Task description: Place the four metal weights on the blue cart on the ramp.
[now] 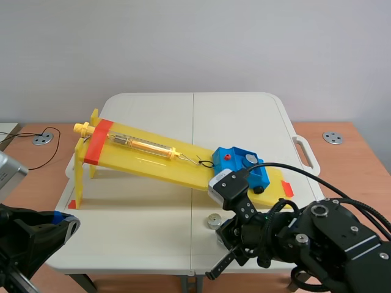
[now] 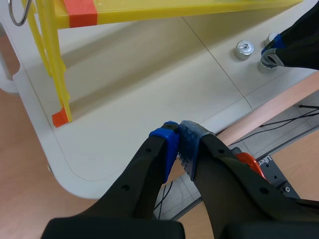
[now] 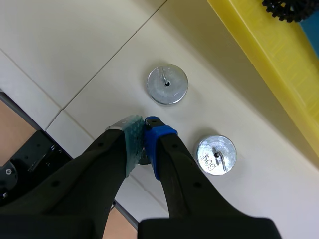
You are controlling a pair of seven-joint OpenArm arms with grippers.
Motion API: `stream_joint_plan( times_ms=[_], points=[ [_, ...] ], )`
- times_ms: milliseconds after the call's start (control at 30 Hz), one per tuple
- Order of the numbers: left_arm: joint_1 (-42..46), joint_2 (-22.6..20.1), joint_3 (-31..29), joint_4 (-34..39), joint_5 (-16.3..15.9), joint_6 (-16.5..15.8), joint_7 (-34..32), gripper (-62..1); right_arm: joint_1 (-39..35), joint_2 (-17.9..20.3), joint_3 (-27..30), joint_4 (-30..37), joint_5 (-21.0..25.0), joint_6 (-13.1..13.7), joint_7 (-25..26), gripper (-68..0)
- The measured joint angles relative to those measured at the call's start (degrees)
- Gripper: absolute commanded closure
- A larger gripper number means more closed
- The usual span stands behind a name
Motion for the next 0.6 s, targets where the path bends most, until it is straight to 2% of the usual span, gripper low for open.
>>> stream_joint_plan(
  times_ms=[133,267,433,600],
  points=[
    [0.00,0.00,0.00,0.00,0.00,0.00,0.02,-3.1,-2.23,1.49,1.70,6.88,4.52,0.02,-4.15,-0.7],
    [0.00,0.00,0.00,0.00,0.00,0.00,0.02,-3.2,-6.75,3.23,7.08,16.98,9.60,0.28,-7.54,-0.7],
    [0.00,0.00,0.00,0.00,0.00,0.00,0.02,-3.2,-13.35,4.96,17.11,27.78,16.74,0.70,-11.28,-0.7],
    [0.00,0.00,0.00,0.00,0.00,0.00,0.02,-3.1,-18.14,4.92,29.22,34.56,24.52,0.70,-13.60,-0.7]
  ],
)
